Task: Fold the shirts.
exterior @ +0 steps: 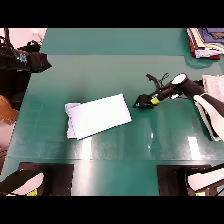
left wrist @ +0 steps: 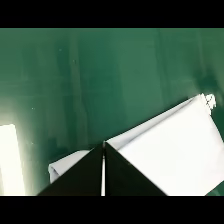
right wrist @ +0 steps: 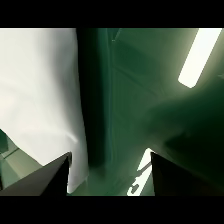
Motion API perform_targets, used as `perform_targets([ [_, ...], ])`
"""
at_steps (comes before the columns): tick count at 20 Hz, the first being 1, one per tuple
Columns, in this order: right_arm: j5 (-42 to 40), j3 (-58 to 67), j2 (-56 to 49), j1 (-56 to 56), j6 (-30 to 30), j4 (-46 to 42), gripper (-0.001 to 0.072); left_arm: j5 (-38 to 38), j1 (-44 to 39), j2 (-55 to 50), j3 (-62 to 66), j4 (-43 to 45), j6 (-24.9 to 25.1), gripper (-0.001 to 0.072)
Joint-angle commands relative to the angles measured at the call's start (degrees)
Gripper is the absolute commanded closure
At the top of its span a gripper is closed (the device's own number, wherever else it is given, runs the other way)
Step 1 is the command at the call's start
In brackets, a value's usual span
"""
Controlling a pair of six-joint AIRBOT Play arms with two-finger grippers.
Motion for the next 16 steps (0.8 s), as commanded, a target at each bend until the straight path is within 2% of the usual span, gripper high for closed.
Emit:
perform_targets([
  [1, -0.68, 2.62, -5.16, 3.85, -0.13, 4.33, 0.0139, 1.33, 0.00, 0.00, -0.02, -0.17, 0.00, 0.0685],
  [6, 0.33, 12.57, -12.61, 15.85, -0.13, 7.89, 0.0146, 1.25, 0.00, 0.00, -0.02, -0.26, 0.00, 0.0684],
  [7, 0.90, 14.32, -13.66, 17.46, -0.15, 7.87, 0.0214, 1.16, 0.02, 0.00, -0.02, -0.26, -0.02, 0.0684],
  [9, 1.49, 17.29, -14.78, 19.54, -2.01, 6.80, 0.0497, 1.16, 0.02, 0.00, -0.02, -0.28, -0.37, 0.0685],
  [10, 1.51, 18.08, -14.71, 19.76, -3.56, 6.80, 0.0605, 1.16, 0.02, 0.00, -0.02, -0.52, -1.05, 0.0685],
  [11, 1.73, 19.06, -14.58, 19.47, -4.11, 6.78, 0.0679, 1.16, 0.00, 0.00, -0.02, -1.14, -1.11, 0.0685],
  [16, 3.28, 23.52, -12.00, 9.99, -2.03, 6.49, 0.0694, 1.20, -2.89, 0.00, -0.02, -4.52, -1.09, 0.0685],
])
